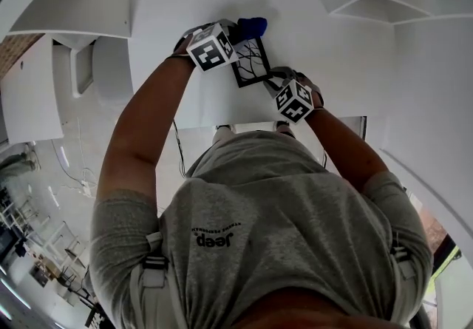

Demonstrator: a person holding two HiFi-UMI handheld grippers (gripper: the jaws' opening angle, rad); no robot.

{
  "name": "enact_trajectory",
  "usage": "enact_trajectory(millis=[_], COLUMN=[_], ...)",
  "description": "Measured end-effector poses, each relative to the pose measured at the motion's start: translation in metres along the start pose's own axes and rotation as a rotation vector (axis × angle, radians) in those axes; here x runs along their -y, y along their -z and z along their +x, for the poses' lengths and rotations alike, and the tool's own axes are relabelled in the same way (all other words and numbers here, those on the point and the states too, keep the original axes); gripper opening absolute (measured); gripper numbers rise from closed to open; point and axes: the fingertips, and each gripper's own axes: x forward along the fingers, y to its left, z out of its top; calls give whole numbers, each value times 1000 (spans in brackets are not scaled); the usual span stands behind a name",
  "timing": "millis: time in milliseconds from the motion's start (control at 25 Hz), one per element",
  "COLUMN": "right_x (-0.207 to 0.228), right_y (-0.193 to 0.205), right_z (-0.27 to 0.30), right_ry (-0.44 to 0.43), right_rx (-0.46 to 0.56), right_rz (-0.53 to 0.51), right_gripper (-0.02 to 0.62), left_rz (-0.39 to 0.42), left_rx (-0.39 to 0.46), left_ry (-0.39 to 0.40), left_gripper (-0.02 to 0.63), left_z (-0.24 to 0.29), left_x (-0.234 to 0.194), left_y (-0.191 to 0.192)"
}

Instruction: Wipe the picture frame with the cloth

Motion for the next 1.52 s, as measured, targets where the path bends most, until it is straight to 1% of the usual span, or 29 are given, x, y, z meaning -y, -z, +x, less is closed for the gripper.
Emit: enact_trajectory(millis=[80, 240, 520, 720, 1120, 1360, 1520], right_x=[0, 0, 0, 1, 3, 3, 2], right_y=[0, -1, 1, 1, 2, 3, 2], right_z=[0, -1, 0, 1, 1, 2, 1], right_ry=[3, 2, -6, -4, -1, 3, 6], right_rx=[3, 4, 1, 1, -7, -12, -16], right_rz=[-1, -3, 10, 14, 17, 7, 2], right_gripper=[96, 96, 95, 95, 97, 96, 95], left_rz=[48, 115, 171, 203, 185, 136, 114], left_rx=[-22, -106, -207, -253, -330, -361, -366], left_ry=[10, 35, 65, 71, 63, 54, 41], left_gripper=[60, 60, 60, 60, 60, 60, 60], left_z=[17, 42, 61, 57, 26, 7, -1], left_x=[0, 2, -1, -2, 4, 15, 15], left_y=[-7, -9, -1, 9, 58, 92, 102])
